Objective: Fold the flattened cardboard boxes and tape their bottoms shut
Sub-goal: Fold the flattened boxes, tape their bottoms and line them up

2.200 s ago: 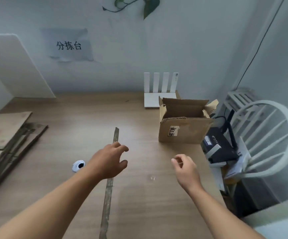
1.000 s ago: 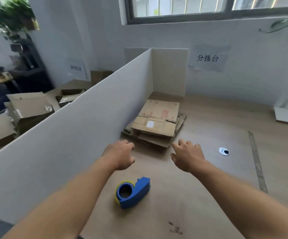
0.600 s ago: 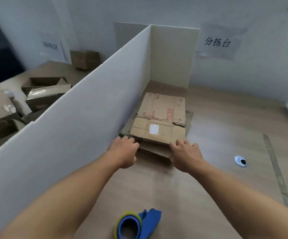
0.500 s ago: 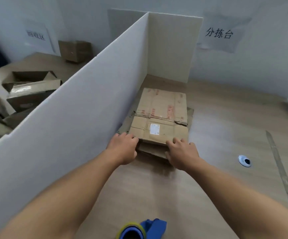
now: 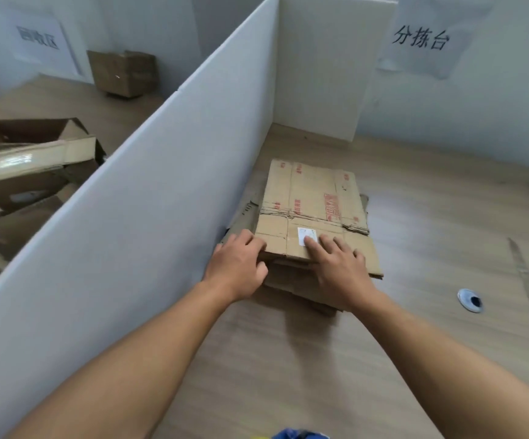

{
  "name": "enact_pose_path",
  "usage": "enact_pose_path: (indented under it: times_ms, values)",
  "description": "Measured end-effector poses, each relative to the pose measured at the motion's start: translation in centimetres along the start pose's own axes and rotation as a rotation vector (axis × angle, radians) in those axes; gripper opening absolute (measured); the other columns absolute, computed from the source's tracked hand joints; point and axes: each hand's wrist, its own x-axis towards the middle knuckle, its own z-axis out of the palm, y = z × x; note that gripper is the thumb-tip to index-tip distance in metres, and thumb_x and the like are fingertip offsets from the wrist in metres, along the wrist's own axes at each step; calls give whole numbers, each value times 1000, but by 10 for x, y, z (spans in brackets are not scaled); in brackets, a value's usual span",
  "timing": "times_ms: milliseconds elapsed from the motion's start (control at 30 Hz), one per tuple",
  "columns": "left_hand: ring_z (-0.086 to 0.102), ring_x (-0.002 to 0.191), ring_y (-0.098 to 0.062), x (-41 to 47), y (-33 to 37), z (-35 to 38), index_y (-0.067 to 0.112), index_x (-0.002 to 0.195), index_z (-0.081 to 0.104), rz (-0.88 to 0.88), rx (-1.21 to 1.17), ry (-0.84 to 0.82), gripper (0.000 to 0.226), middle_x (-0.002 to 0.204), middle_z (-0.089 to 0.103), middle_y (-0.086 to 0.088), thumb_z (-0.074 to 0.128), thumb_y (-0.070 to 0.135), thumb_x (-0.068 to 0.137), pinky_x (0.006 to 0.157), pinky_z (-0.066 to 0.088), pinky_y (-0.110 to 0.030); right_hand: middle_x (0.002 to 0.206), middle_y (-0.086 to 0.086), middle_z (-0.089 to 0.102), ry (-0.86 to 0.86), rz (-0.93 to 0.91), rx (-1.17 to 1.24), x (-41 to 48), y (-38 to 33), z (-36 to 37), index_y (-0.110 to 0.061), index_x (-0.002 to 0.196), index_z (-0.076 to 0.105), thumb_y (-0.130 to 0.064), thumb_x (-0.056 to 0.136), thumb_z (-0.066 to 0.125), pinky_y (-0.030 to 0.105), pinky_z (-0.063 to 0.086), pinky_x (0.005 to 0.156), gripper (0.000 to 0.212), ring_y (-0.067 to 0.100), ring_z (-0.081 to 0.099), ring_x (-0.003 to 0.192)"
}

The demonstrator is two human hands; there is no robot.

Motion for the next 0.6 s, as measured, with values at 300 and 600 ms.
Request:
enact_pose_path:
  times_ms: [300, 600]
  values:
    - [48, 129, -23, -44, 65, -35, 14, 137, 54, -91, -376, 134, 55, 138, 51, -7, 64, 35, 88, 108, 34, -30, 107, 0, 69, 679, 170, 660, -120, 70, -106, -19, 128, 62, -19, 103, 48, 29, 39, 77, 29, 18, 58, 92]
    - [42, 138, -21, -71, 174, -53, 11, 148, 41, -4, -612, 215, 75, 148, 45, -8, 77, 30, 85, 116, 33, -38, 101, 6, 70, 845, 287, 1242, -301, 164, -135, -20, 102, 63, -12, 102, 51, 30, 51, 86, 15, 16, 63, 93]
